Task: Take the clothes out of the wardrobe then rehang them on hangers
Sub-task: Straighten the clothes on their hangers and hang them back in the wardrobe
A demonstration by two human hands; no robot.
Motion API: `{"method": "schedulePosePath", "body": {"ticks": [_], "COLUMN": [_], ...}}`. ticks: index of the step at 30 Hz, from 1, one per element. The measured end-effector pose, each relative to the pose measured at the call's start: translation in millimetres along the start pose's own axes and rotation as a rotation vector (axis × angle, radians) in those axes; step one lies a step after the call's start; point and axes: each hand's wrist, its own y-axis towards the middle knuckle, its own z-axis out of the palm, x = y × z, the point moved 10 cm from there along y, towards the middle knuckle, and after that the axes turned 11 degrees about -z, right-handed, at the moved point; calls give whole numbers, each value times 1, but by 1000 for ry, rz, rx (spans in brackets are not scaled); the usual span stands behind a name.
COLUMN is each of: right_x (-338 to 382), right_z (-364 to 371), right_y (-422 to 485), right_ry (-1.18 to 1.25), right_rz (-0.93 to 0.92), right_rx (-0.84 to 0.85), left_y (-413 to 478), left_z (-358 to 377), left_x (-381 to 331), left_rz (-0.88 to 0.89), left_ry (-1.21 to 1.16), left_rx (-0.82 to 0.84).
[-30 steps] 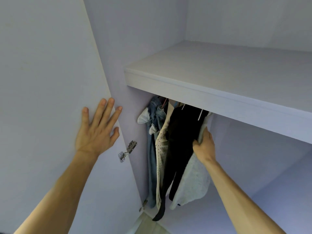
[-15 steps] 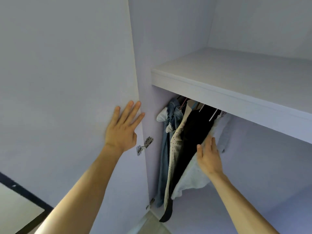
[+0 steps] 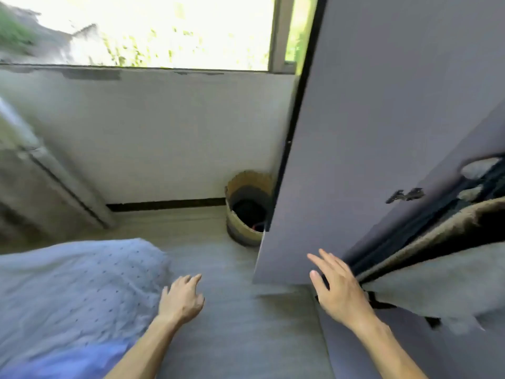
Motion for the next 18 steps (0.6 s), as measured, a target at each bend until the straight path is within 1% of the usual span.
{"method": "schedulePosePath", "body": {"ticks": [2, 4, 9, 13, 18], "right_x": [63, 126, 275, 373, 462], "right_z": [54, 101, 195, 250, 298], "right_y": [11, 17, 7, -24, -72], "right_ry": [-36, -62, -93, -92, -112], "right_rz": [-158, -309, -638, -870, -1146], "right_rx": [133, 225, 421, 535, 700], "left_y": [-19, -44, -130, -208, -312], "left_z": [-2, -2, 9, 38, 83], "left_x": [84, 157, 303, 383, 445], "left_rz": [-121, -225, -515, -707, -978], "left_ry": [-88, -157, -268, -382, -518], "left_rx": [-40, -85, -207, -281, -363]}}
